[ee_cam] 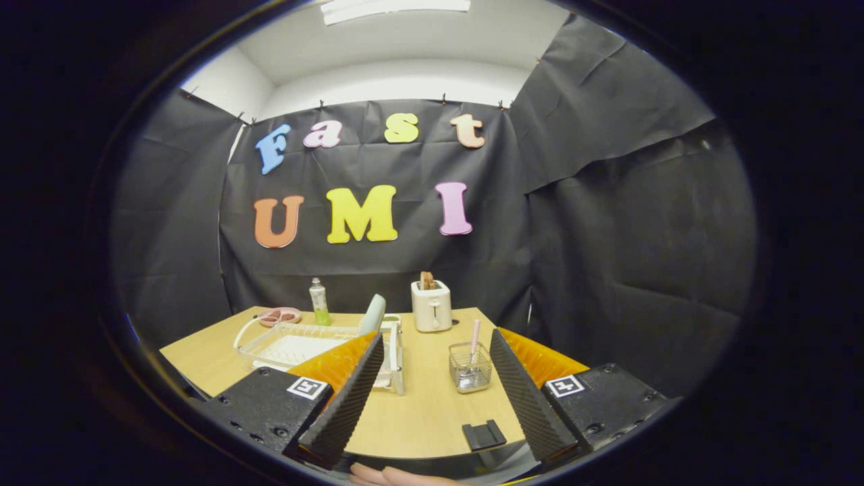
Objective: Take the plate from the dish rack, then take the spoon from the basket and place it into the plate.
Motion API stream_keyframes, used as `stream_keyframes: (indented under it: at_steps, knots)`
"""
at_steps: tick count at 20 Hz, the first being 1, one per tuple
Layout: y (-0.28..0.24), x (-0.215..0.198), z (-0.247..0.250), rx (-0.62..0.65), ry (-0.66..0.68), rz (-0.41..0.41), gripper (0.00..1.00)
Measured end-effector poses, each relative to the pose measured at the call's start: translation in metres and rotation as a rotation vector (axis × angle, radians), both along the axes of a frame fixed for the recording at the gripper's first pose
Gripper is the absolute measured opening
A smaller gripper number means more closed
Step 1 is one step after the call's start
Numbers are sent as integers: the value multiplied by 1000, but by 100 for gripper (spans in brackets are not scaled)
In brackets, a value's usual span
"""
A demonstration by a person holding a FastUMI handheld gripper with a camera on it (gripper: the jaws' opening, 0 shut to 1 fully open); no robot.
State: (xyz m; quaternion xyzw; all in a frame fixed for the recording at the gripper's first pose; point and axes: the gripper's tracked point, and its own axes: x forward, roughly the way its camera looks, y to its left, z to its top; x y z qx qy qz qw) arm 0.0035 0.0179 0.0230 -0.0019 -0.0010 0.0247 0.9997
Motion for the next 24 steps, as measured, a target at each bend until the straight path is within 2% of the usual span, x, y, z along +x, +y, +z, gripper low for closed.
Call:
stream_keyframes:
  at_steps: [6, 9, 18, 19, 22, 24]
  knots:
    - [29, 48, 13, -46, 78, 37, 100]
    - [55, 81, 18, -97, 125, 87, 100]
    - [109, 190, 37, -204, 381, 150, 100]
    - [117, 199, 39, -228, 410, 164, 99]
    - [132, 226, 31, -267, 552, 152, 87]
    - [135, 243, 32, -303, 600, 115, 85]
